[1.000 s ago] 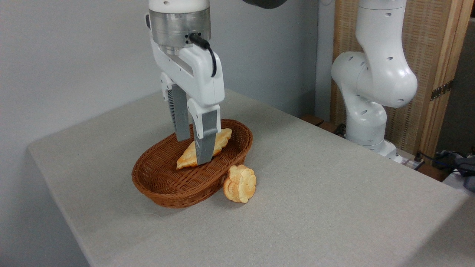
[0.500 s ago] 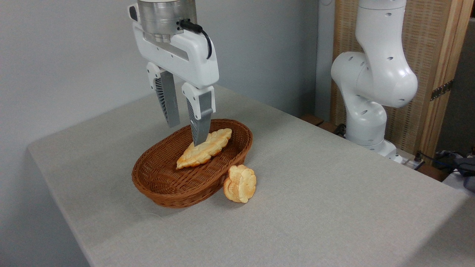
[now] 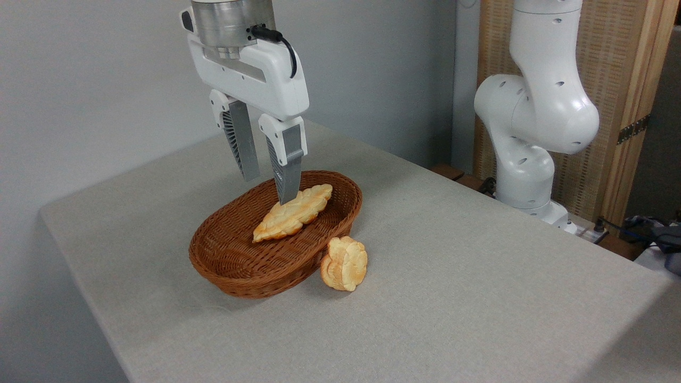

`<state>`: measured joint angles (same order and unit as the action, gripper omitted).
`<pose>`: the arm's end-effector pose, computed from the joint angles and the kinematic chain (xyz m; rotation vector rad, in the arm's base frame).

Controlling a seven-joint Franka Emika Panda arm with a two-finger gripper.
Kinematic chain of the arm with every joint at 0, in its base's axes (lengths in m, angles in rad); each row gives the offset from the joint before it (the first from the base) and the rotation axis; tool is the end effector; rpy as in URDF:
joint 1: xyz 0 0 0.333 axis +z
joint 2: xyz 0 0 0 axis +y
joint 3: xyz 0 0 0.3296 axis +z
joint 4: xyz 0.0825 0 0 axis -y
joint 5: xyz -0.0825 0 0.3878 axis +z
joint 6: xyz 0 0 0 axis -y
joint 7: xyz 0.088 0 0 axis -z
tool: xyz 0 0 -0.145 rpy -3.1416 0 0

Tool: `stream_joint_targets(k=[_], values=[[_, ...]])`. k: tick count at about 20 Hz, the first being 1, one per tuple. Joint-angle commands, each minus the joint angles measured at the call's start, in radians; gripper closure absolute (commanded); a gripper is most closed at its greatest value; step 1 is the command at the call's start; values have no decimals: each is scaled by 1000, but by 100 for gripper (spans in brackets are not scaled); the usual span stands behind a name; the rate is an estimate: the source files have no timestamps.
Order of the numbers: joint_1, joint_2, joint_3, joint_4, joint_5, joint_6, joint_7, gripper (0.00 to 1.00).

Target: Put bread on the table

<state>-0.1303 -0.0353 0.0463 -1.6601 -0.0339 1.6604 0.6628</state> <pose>0.5533 -0.0508 0.5850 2.9036 -1.1335 0.0689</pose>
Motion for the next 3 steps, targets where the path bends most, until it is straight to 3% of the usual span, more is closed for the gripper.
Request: stream_joint_targets(k=[1, 3], values=[[8, 12, -8, 25, 12, -31, -15, 0], [8, 14, -10, 25, 12, -31, -19, 0]])
